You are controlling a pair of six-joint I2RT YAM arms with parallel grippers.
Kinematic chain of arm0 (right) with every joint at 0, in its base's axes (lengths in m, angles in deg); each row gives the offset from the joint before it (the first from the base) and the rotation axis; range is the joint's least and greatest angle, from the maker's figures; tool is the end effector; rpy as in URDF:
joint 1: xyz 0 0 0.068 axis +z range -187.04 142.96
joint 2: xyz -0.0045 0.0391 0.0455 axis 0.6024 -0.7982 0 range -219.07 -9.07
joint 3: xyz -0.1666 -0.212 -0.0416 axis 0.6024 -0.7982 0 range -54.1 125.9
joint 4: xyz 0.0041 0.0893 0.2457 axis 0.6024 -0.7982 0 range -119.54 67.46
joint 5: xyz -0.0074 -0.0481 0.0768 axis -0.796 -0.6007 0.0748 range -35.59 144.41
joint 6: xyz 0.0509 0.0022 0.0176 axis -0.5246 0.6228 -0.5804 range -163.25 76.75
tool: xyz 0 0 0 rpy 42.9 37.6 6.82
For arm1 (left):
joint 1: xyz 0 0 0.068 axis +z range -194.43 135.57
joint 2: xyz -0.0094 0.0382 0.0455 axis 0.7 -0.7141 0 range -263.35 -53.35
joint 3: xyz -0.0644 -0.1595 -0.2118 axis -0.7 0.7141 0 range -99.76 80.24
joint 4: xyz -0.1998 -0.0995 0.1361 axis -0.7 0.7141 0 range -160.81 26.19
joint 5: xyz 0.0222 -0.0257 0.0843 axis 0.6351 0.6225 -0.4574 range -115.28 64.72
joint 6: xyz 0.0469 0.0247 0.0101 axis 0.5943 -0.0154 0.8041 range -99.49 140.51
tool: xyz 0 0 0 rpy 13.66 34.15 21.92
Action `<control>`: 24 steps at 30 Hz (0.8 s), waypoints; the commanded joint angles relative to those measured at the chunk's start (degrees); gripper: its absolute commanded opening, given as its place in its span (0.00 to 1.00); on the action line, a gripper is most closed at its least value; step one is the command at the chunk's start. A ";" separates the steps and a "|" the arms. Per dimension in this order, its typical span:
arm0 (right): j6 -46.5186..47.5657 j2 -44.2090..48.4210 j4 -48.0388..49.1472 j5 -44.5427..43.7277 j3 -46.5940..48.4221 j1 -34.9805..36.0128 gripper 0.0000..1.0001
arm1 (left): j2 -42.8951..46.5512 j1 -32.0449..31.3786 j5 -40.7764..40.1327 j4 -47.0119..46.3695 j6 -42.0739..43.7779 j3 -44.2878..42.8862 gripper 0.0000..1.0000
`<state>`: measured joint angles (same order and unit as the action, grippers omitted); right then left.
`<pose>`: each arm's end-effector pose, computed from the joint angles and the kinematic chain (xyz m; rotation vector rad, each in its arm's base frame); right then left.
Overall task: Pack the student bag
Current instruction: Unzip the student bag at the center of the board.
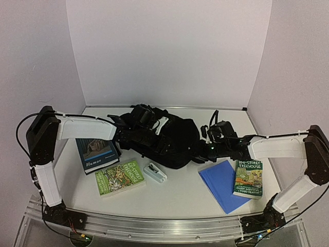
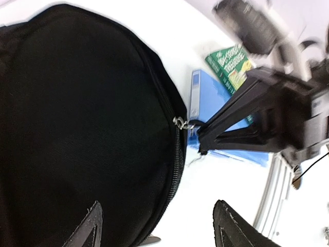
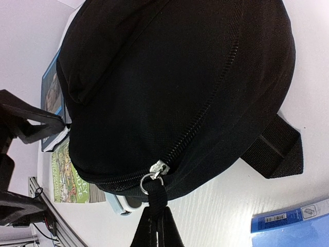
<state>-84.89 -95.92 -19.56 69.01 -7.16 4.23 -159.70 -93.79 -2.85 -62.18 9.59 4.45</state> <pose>0.2335 0.2168 0.2008 -0.1464 2.4082 1.0271 0.2623 -0.3265 0.2263 0.9955 2.1742 -0.9760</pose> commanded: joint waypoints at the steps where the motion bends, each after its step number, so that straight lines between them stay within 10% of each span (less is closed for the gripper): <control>1: -0.49 2.24 1.84 1.22 -0.85 -0.10 0.00 | -2.71 -0.47 -3.29 -1.75 1.38 -4.29 0.74; 24: -1.86 1.58 3.09 0.91 -2.20 -0.13 0.00 | -12.58 -1.63 2.82 8.21 5.97 -15.84 0.64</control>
<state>-86.40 -95.84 -18.03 70.16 -8.91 4.23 -170.89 -94.67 -1.19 -56.45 13.55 -7.62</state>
